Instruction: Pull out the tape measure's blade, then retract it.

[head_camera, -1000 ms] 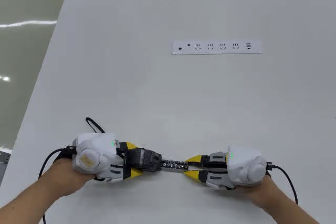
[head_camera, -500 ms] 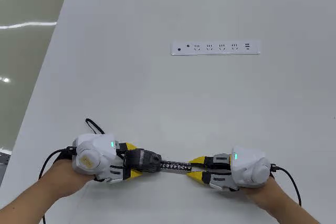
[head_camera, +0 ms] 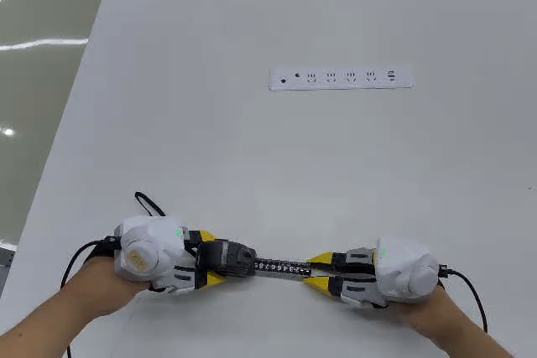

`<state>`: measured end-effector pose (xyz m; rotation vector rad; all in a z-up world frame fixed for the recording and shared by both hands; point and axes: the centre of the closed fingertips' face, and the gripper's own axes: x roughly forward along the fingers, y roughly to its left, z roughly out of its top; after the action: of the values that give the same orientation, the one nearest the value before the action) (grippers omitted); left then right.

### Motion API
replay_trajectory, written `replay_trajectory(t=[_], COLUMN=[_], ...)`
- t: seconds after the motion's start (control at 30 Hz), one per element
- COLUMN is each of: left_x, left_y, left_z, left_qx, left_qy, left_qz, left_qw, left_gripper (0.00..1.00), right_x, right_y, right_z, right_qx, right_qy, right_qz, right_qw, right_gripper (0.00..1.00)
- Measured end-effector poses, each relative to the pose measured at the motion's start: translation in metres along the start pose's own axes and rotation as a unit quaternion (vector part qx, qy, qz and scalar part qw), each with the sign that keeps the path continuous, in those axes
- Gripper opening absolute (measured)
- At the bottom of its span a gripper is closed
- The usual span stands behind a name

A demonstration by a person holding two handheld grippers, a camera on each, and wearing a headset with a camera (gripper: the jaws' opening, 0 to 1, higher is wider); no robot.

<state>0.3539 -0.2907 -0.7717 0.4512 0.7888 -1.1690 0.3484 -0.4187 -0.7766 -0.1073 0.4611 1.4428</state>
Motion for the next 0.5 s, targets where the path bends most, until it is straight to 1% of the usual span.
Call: replay_trajectory(t=[0.5], left_x=[0.0003], left_y=[-0.0004], left_z=[0.0004], left_qx=[0.001], left_qy=[0.002], left_qz=[-0.001], left_qw=[1.0000], left_gripper=[0.32], right_x=[-0.0106], right_y=[-0.0010], right_z=[-0.0042], right_qx=[0.007], right_qy=[-0.001], right_qz=[-0.007], right_qw=[1.0000], right_gripper=[0.10])
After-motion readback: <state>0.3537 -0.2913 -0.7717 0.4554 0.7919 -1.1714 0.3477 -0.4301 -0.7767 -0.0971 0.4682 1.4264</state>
